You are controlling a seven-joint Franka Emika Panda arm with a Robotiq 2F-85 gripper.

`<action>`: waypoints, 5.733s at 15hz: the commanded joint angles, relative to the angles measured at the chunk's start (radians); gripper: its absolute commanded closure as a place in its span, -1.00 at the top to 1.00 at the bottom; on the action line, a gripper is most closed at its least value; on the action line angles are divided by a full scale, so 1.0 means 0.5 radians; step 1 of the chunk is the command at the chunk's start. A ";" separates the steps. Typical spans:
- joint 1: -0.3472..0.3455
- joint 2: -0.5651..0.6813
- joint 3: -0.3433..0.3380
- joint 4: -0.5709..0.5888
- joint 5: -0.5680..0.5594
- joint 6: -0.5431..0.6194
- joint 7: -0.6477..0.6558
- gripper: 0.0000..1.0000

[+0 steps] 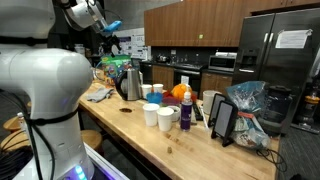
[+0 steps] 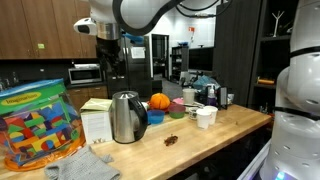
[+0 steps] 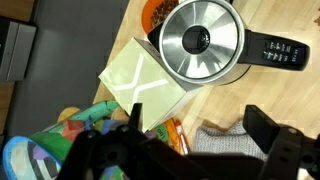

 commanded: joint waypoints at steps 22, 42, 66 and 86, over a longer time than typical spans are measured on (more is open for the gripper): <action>0.072 -0.443 -0.343 -0.588 0.987 0.380 -0.744 1.00; -0.086 -0.161 -0.387 -0.460 1.023 0.679 -0.931 1.00; -0.215 0.279 -0.246 -0.045 1.048 0.649 -0.955 1.00; -0.288 0.171 -0.241 -0.199 1.244 0.665 -1.023 1.00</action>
